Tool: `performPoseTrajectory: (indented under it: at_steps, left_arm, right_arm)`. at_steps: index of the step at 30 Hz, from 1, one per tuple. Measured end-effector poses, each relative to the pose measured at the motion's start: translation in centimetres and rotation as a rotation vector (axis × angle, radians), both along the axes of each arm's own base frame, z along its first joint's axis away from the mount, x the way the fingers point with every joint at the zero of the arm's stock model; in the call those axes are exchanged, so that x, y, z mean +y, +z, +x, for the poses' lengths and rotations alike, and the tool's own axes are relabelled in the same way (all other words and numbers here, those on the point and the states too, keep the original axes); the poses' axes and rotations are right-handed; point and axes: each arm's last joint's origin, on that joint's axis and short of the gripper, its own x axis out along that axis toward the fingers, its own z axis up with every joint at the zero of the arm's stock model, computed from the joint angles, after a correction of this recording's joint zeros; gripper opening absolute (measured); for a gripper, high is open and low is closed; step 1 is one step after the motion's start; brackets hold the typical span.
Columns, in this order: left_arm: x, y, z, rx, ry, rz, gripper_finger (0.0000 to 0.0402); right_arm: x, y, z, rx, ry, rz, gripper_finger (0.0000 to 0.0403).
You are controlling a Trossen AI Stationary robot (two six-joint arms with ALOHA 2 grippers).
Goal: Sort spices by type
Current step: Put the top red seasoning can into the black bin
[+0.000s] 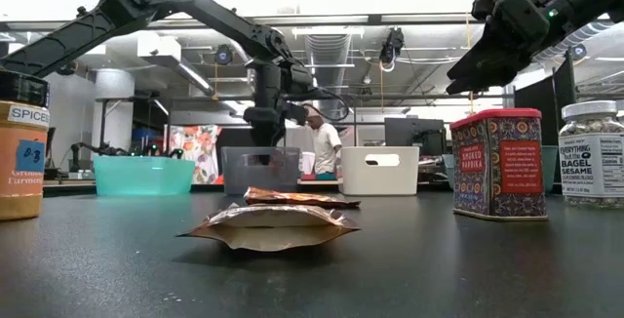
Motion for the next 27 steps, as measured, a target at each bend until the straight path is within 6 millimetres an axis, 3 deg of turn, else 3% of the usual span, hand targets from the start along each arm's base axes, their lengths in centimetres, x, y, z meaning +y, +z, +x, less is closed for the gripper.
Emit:
performPoseTrajectory:
  at_steps: [11, 27]
  left_arm:
    - [-0.2, 2.6, -0.2, 0.008, 0.029, -0.009, 0.0226]
    - [0.0, 2.0, 0.2, -0.015, 0.018, 0.009, 0.0228]
  right_arm:
    - [0.0, 0.0, 0.0, 0.0, -0.001, 0.002, 0.0354]
    - [0.0, 0.0, 0.0, -0.002, -0.005, 0.009, 0.0354]
